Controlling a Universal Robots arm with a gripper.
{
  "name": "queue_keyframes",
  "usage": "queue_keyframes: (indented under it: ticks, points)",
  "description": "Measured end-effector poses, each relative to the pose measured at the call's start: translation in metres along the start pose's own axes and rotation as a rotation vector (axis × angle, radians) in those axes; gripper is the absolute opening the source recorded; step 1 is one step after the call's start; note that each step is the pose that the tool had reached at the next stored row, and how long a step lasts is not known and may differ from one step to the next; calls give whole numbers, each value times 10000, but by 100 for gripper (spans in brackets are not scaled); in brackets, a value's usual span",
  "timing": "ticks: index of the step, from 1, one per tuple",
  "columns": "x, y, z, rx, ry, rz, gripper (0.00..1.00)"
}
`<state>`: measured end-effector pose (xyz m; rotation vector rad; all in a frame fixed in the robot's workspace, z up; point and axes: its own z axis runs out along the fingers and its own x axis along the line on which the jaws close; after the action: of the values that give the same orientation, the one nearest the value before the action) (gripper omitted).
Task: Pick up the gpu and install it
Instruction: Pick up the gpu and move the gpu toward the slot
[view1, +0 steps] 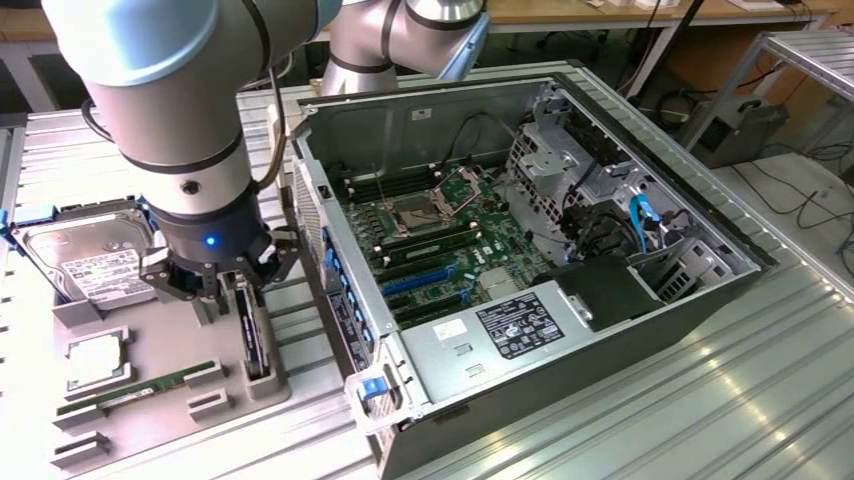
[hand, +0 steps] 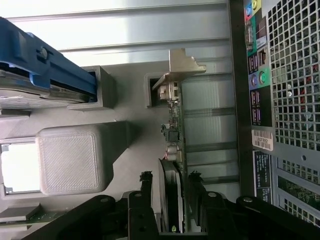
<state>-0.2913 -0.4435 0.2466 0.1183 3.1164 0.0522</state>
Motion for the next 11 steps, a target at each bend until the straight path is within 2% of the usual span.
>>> queue_keyframes:
  ticks: [1, 2, 3, 4, 11]
  points:
    - [0, 0, 2, 0, 2, 0, 41]
    - [0, 0, 3, 2, 7, 0, 34]
    - [0, 0, 4, 3, 10, 0, 34]
    - [0, 0, 4, 2, 15, 0, 27]
    - [2, -1, 7, 1, 28, -125, 26]
